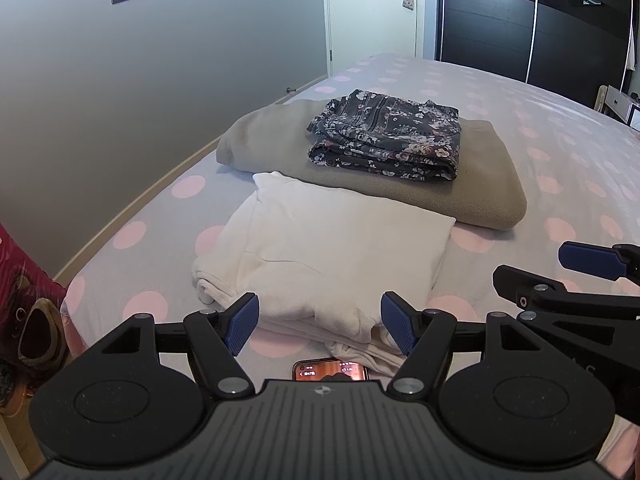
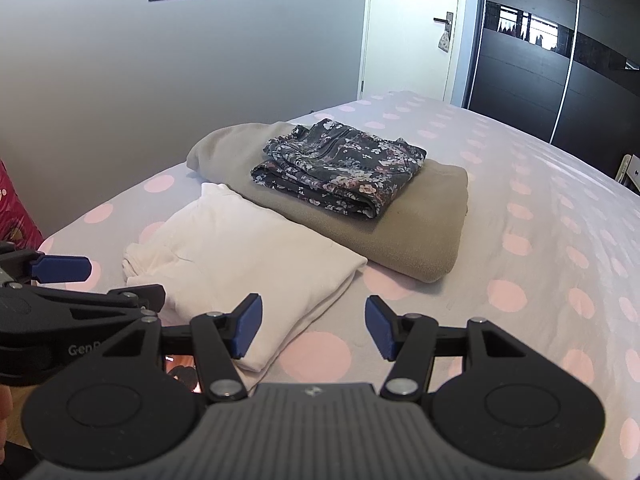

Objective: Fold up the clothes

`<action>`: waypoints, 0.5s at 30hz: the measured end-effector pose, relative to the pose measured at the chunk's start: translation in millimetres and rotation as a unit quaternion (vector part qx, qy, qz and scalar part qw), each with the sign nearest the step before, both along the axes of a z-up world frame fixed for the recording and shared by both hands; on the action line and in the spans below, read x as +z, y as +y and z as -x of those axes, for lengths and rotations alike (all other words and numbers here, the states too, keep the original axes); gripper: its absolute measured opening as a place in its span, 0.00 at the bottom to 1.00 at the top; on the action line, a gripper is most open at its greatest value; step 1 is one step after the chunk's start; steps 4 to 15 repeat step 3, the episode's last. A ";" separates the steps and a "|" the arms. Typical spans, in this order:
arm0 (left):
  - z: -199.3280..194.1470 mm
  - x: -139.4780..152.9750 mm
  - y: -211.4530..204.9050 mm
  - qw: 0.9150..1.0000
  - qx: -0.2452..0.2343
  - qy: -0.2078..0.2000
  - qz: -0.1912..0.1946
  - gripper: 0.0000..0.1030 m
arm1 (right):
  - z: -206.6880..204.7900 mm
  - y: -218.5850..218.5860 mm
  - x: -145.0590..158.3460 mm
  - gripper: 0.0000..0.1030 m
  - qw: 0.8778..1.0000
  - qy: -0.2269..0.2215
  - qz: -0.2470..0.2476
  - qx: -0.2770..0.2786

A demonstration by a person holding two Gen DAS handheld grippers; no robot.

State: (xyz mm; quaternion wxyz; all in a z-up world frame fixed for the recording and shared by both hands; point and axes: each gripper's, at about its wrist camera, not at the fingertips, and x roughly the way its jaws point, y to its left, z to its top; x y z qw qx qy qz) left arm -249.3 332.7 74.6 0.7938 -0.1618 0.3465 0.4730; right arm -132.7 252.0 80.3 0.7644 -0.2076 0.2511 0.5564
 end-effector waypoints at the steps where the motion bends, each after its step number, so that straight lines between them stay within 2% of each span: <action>1: 0.3 0.2 0.0 1.000 0.001 0.000 -0.001 0.64 | 0.3 -0.1 0.0 0.59 1.000 0.000 0.000 0.001; 15: 1.2 1.0 0.0 1.000 0.002 -0.002 -0.002 0.64 | 0.9 -0.3 -0.1 0.59 1.000 0.000 0.000 0.002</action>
